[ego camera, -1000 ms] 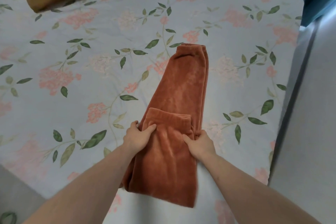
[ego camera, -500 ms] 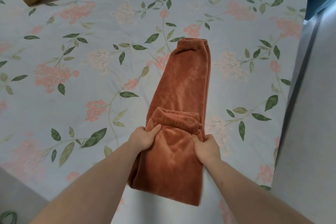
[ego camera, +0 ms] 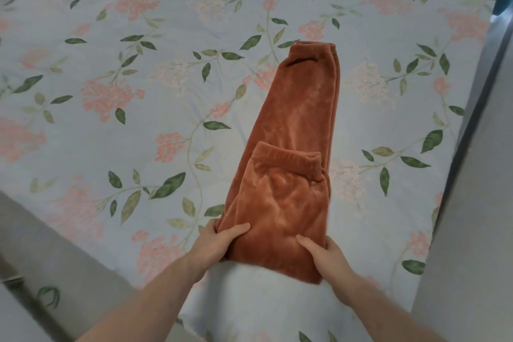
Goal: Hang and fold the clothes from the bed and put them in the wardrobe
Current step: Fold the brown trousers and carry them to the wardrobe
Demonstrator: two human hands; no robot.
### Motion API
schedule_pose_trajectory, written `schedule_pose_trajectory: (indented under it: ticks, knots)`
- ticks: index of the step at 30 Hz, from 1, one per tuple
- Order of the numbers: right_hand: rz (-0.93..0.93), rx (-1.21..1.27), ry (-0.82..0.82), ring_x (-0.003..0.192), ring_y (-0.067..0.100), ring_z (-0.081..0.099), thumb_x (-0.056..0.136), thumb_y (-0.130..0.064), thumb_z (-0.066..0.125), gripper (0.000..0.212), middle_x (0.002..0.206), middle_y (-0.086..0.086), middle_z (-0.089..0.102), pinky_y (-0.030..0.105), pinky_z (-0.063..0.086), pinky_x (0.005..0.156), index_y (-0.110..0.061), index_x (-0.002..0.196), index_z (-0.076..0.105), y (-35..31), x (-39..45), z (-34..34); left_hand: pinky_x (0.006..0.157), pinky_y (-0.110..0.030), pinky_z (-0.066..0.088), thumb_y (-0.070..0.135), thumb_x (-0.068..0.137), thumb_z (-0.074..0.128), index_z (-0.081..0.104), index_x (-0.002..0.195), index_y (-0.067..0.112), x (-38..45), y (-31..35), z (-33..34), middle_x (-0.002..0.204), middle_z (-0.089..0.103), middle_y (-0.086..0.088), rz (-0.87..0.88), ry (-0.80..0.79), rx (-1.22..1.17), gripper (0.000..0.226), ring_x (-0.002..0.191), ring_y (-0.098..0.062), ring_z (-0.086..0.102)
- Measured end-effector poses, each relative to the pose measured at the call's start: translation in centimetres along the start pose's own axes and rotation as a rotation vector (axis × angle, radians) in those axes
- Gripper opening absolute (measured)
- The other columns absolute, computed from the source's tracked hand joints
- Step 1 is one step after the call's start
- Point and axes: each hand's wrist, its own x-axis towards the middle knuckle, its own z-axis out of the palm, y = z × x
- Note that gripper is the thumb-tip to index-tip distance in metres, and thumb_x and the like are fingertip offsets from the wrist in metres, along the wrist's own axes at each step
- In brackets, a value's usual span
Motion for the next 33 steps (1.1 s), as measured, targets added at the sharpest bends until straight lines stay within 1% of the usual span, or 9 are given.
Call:
schedule_pose_trajectory:
  ticks: [6, 9, 13, 16, 20, 24, 29, 31, 33]
  knots:
    - [-0.078, -0.101, 0.076, 0.098, 0.024, 0.069, 0.090, -0.032, 0.074, 0.045, 0.109, 0.007, 0.073, 0.031, 0.052, 0.087, -0.008, 0.127, 0.068, 0.6, -1.4, -0.6, 0.069, -0.026, 0.052, 0.038, 0.086, 0.076, 0.068, 0.102, 0.022, -1.5, -0.8, 1.4, 0.095, 0.075, 0.004, 0.147, 0.095, 0.154, 0.024, 0.088, -0.013, 0.071]
    - [-0.052, -0.132, 0.068, 0.097, 0.021, 0.069, 0.092, -0.032, 0.071, 0.042, 0.110, 0.006, 0.074, 0.034, 0.053, 0.090, -0.010, 0.128, 0.068, 2.5, -3.5, -2.1, 0.073, -0.027, 0.050, 0.038, 0.088, 0.072, 0.067, 0.094, 0.020, -3.7, -2.1, 2.4, 0.093, 0.074, 0.003, 0.173, 0.058, 0.276, 0.020, 0.088, -0.014, 0.069]
    - [0.009, -0.218, 0.034, 0.097, 0.020, 0.068, 0.092, -0.031, 0.070, 0.040, 0.109, 0.005, 0.074, 0.029, 0.050, 0.083, -0.009, 0.126, 0.069, 5.9, -7.1, -4.2, 0.070, -0.025, 0.047, 0.036, 0.089, 0.071, 0.064, 0.084, 0.024, -7.3, -5.3, 3.5, 0.086, 0.071, 0.008, 0.125, -0.050, 0.351, 0.015, 0.083, -0.011, 0.067]
    - [0.080, -0.257, 0.004, 0.094, 0.017, 0.067, 0.092, -0.028, 0.071, 0.036, 0.108, 0.004, 0.073, 0.025, 0.049, 0.075, -0.010, 0.123, 0.068, 8.2, -11.1, -5.8, 0.078, -0.025, 0.053, 0.037, 0.090, 0.072, 0.068, 0.085, 0.026, -11.1, -7.9, 4.4, 0.087, 0.072, 0.010, 0.063, -0.139, 0.364, 0.013, 0.088, -0.011, 0.069]
    - [0.205, -0.340, -0.036, 0.092, 0.016, 0.067, 0.091, -0.029, 0.073, 0.038, 0.109, 0.003, 0.072, 0.024, 0.048, 0.079, -0.013, 0.125, 0.068, 12.0, -16.9, -7.7, 0.063, -0.022, 0.054, 0.043, 0.089, 0.070, 0.066, 0.087, 0.026, -17.0, -11.3, 5.5, 0.083, 0.070, 0.008, -0.046, -0.216, 0.465, 0.017, 0.077, -0.011, 0.069]
    - [0.252, -0.341, -0.049, 0.089, 0.011, 0.067, 0.091, -0.033, 0.073, 0.044, 0.106, 0.001, 0.072, 0.025, 0.049, 0.081, -0.011, 0.128, 0.067, 14.0, -21.6, -8.9, 0.086, -0.035, 0.057, 0.048, 0.085, 0.071, 0.064, 0.100, 0.027, -20.0, -14.3, 6.5, 0.093, 0.071, 0.006, -0.123, -0.211, 0.500, 0.027, 0.090, -0.018, 0.070]
    - [0.010, -0.167, 0.042, 0.122, 0.011, 0.054, 0.092, -0.029, 0.073, 0.074, 0.143, -0.008, 0.049, 0.030, 0.042, 0.104, -0.027, 0.154, 0.033, 10.4, -22.6, -9.7, 0.111, -0.035, 0.040, 0.040, 0.082, 0.075, 0.036, 0.150, 0.036, -20.9, -12.4, 6.5, 0.140, 0.039, 0.014, 0.149, -0.023, 0.347, 0.079, 0.127, -0.012, 0.050]
    - [-0.098, -0.140, 0.031, 0.129, 0.002, 0.043, 0.095, -0.028, 0.069, 0.064, 0.144, -0.022, 0.039, 0.027, 0.033, 0.110, -0.042, 0.150, 0.040, 7.5, -22.0, -10.1, 0.113, -0.028, 0.033, 0.035, 0.087, 0.073, 0.052, 0.141, 0.044, -20.5, -9.7, 5.9, 0.146, 0.035, 0.021, 0.299, -0.010, 0.334, 0.058, 0.132, -0.002, 0.042]
    - [-0.174, -0.115, -0.001, 0.131, -0.002, 0.045, 0.096, -0.025, 0.067, 0.040, 0.146, -0.030, 0.043, 0.026, 0.030, 0.116, -0.042, 0.132, 0.064, 4.4, -20.7, -10.5, 0.111, -0.025, 0.033, 0.032, 0.090, 0.070, 0.074, 0.113, 0.043, -19.7, -6.3, 5.4, 0.140, 0.046, 0.029, 0.334, -0.031, 0.275, 0.026, 0.126, 0.005, 0.045]
